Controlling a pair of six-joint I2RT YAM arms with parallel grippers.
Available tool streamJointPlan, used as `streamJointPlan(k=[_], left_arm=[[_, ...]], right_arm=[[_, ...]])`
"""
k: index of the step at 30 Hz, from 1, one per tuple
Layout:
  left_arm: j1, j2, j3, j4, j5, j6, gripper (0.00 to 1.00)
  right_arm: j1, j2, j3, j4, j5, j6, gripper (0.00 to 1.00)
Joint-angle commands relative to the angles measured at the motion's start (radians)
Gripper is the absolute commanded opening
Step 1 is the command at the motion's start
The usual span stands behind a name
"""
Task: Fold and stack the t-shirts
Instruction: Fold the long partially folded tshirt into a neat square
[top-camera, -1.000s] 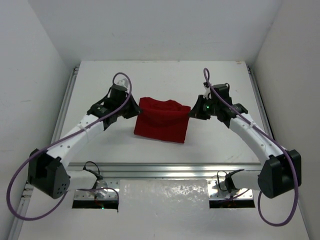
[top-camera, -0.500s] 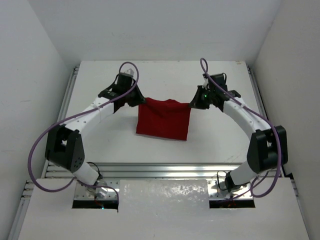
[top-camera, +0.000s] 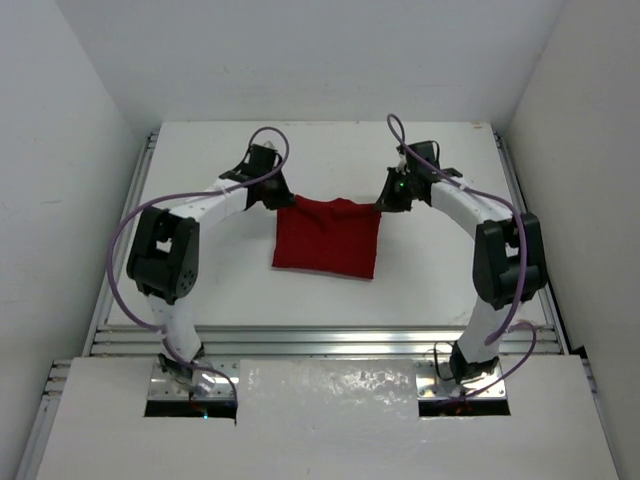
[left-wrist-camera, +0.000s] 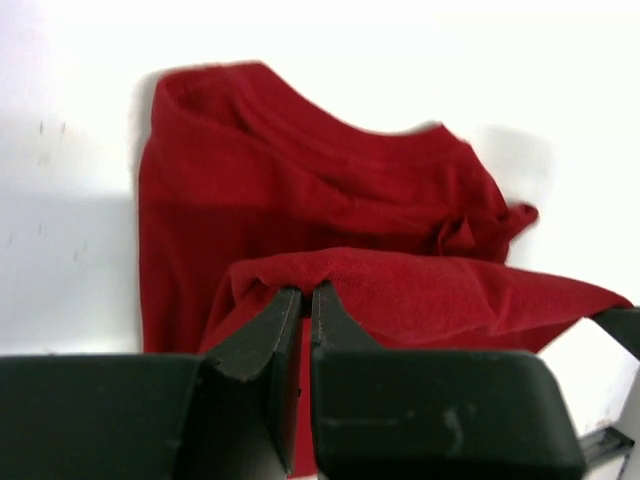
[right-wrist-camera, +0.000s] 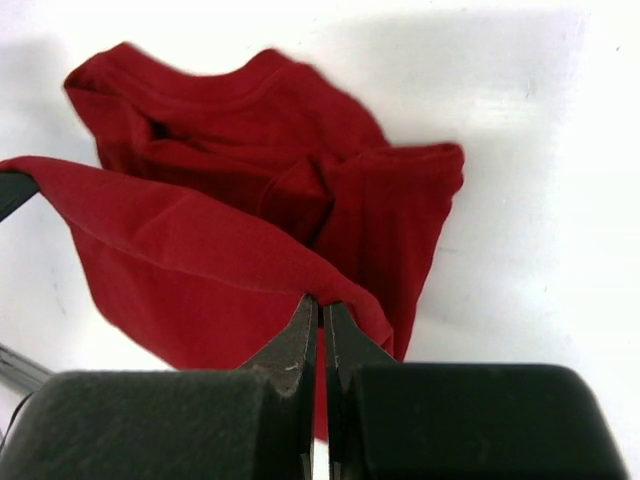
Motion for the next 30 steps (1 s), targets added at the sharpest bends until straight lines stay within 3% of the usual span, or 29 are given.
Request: streamJointPlan(k=[1,14,30], left_arm=[[0.018,0.049,0.063,0.065,-0.001,0.013,0.00],[0.032,0.150,0.109,0.105,-0.075,-0.028,0.00],[0.034,-0.012,0.010,0.110,-0.134,-0.041,0.00]], right_arm=[[-0.012,0.037,0.073,0.048,0.021,-0.019,0.00],[-0.029,0.238,0.218,0.028,0.059,-0.039,0.00],[-0.029,0.180,0.234,0.022,0.038,-0.051,0.00]])
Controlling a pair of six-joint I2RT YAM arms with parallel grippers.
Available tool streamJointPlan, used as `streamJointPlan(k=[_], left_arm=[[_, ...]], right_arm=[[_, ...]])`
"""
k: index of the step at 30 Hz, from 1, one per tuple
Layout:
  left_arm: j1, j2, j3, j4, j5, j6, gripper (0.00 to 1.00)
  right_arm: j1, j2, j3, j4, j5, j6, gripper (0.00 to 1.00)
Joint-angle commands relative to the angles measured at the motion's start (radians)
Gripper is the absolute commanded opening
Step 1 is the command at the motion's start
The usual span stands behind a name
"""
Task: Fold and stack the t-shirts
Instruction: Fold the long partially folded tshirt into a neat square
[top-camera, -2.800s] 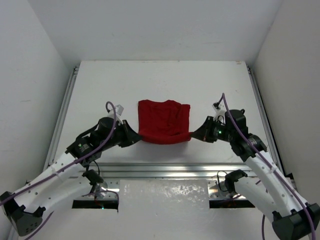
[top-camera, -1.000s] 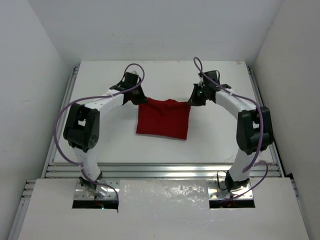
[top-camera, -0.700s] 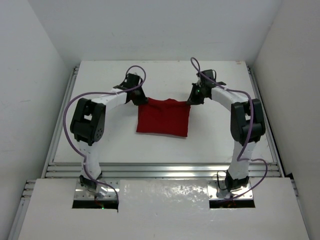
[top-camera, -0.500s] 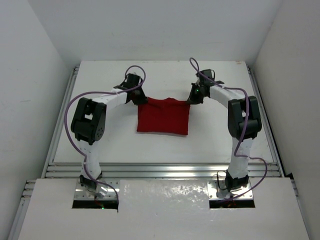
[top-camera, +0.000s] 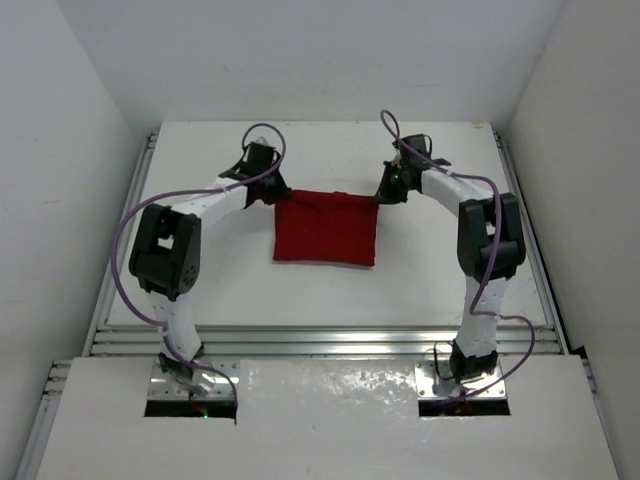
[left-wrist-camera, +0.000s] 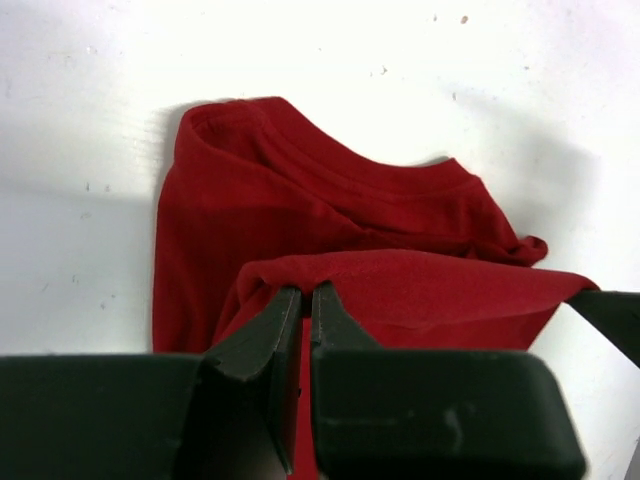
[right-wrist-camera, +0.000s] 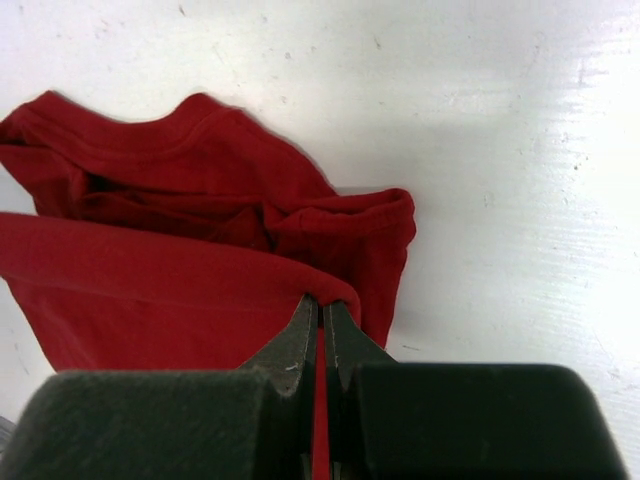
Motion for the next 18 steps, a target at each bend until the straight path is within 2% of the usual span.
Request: streamJointPlan(k=[1,11,18], left_arm=[[0.014,-0.073,-0.020,0.044,-0.048,-0.008,0.00],[0.026,0.085,0.057,0.039,-0.070,-0.022,0.00],[0.028,0.094,0.034,0.053,-0.128,-0.056,0.00]], right_arm=[[-0.008,-0.046,0.052,0.018,0.002,-0.022,0.00],[-0.008,0.123,0.177,0.018,-0.014,-0.054,0.00],[-0.008,0.187,0.230,0.041,-0.035,-0.083,0.15]])
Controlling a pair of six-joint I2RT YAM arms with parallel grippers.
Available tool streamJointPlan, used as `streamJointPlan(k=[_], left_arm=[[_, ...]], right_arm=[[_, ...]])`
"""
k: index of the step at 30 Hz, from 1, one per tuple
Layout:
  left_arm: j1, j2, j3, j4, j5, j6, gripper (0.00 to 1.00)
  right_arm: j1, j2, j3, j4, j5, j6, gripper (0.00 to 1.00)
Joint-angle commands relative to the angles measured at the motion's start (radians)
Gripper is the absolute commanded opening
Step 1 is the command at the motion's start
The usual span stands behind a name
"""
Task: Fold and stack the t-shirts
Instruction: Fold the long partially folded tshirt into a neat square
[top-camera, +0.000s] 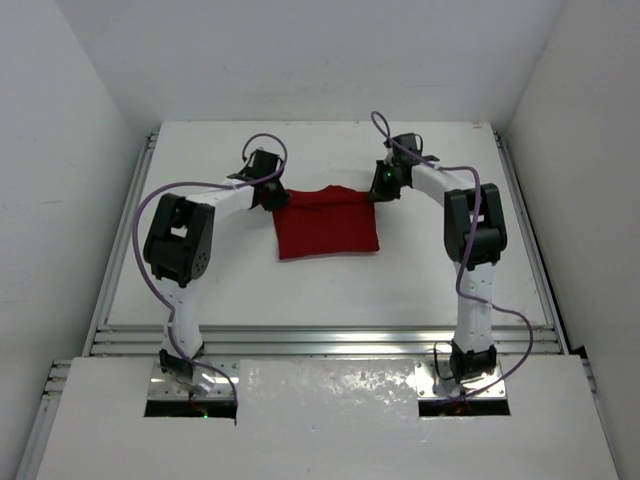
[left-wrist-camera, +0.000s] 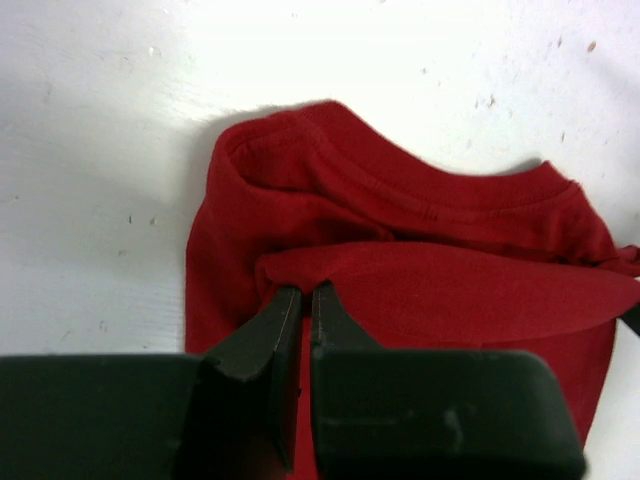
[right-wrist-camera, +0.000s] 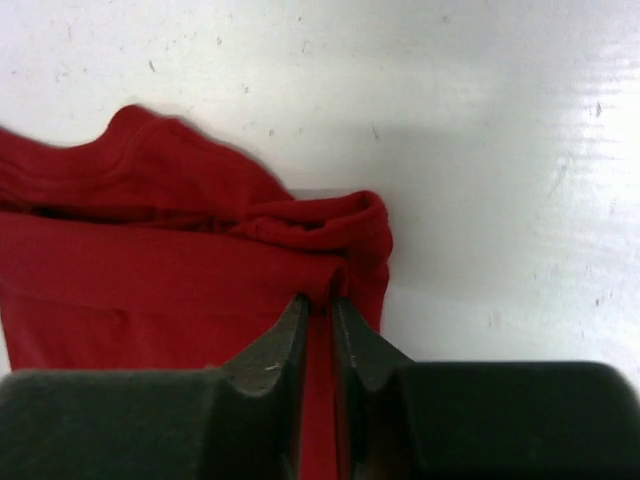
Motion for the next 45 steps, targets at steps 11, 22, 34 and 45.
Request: streamJointPlan(k=[11,22,34,45], left_arm=[[0.022,-0.116,-0.003,0.047,-0.165,-0.040,0.43],[-0.049,-0.270,-0.221,0.067,-0.248,-0.120,0.19],[-0.042,-0.038,-0.068,0.257,0.104,0.025,0.00],[0.002,0.129,0.124,0.106,-0.042,0.014,0.00]], right_arm=[[-0.008,-0.008,0.163,0.061,-0.013,-0.093,0.51],[0.028,-0.072,-0.081,0.300,-0.242,-0.089,0.00],[0.020,0.188,0.173,0.185,-0.168,-0.049,0.00],[-0.005,0.141,0.176,0.253,-0.295,-0.023,0.12]])
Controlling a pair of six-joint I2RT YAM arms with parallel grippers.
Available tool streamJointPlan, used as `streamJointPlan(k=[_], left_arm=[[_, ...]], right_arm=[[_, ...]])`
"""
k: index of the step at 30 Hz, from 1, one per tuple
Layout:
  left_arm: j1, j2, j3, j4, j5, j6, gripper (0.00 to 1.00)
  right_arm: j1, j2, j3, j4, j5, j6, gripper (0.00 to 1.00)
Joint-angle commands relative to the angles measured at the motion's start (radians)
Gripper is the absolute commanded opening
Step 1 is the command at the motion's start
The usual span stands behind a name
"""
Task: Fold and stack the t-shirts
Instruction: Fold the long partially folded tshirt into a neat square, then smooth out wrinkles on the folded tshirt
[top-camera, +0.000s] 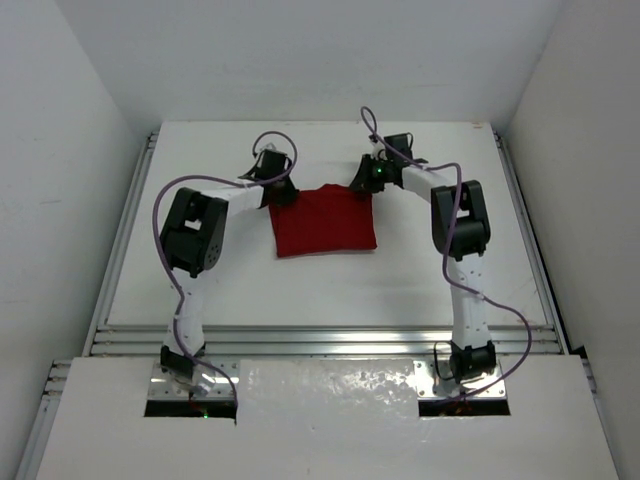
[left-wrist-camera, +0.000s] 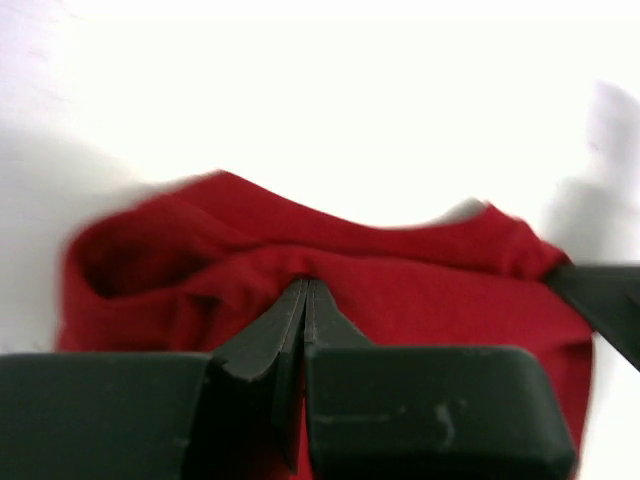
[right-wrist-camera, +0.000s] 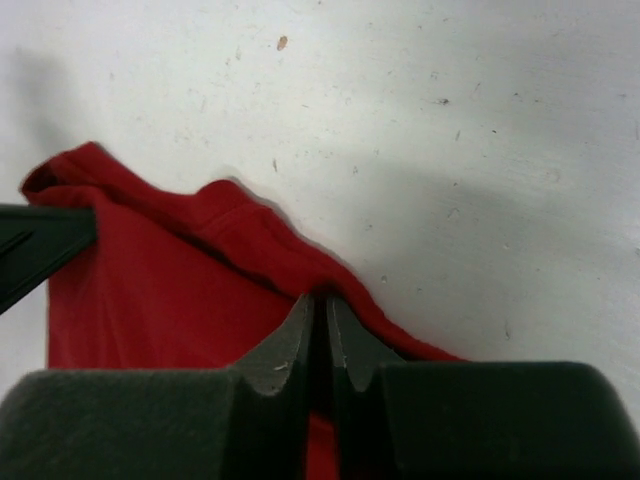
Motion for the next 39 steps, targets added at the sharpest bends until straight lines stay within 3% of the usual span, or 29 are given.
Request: streamJointPlan(k=[1,4,5,9,12,13,14,18,22,25,26,28,31,34,37,39], left_arm=[[0.027,-0.026,0.033,-0.029,-0.077,0.005,0.00],[0.027,-0.134,-0.004,0.008,-0.085,0.023,0.04],[0.027,-0.158,-0.001,-0.007,-0.102,0.028,0.17],[0.027,-0.312,-0.044,-0.061,-0.172,-0.009,0.44],[0.039,-0.350,-0.098,-0.157,-0.209,-0.071,0.46],[0.045,-0.353,-0.139,-0.170,-0.209,-0.084,0.46],[0.061,-0.352,-0.160,-0.183,-0.184,-0.102,0.46],[0.087,-0.335,-0.254,-0.106,-0.090,-0.086,0.55],[0.116,-0.272,-0.254,-0.063,-0.007,-0.056,0.49],[0.134,-0.228,-0.260,0.014,0.056,-0.015,0.49],[0.148,-0.196,-0.260,0.075,0.170,0.006,0.49],[0.156,-0.156,-0.241,0.147,0.256,0.014,0.44],[0.162,-0.088,-0.201,0.178,0.298,0.046,0.42],[0.179,-0.036,-0.194,0.241,0.391,0.040,0.33],[0.180,-0.005,-0.193,0.296,0.473,0.042,0.32],[0.180,0.015,-0.196,0.338,0.517,0.042,0.31]], right_arm=[[-0.021,-0.067,0.077,0.028,-0.091,0.009,0.26],[-0.029,-0.114,0.173,-0.066,-0.084,-0.003,0.45],[-0.029,-0.128,0.206,-0.107,-0.058,-0.015,0.53],[-0.030,-0.185,0.214,-0.234,0.089,-0.057,0.72],[-0.030,-0.231,0.115,-0.303,0.179,-0.066,0.86],[-0.030,-0.249,0.028,-0.299,0.191,-0.067,0.97],[-0.029,-0.286,-0.018,-0.276,0.202,-0.073,0.99],[-0.029,-0.326,-0.155,-0.224,0.174,-0.112,0.98],[-0.030,-0.296,-0.209,-0.175,0.084,-0.146,0.76],[-0.030,-0.254,-0.223,-0.137,0.024,-0.147,0.76],[-0.030,-0.242,-0.218,-0.129,0.013,-0.143,0.75],[-0.030,-0.201,-0.191,-0.126,-0.018,-0.140,0.74],[-0.024,-0.162,-0.157,-0.124,-0.027,-0.127,0.72],[-0.024,-0.138,-0.134,-0.123,-0.051,-0.118,0.71],[-0.021,-0.132,-0.135,-0.101,-0.074,-0.112,0.70],[-0.016,-0.119,-0.105,-0.115,-0.071,-0.116,0.63]])
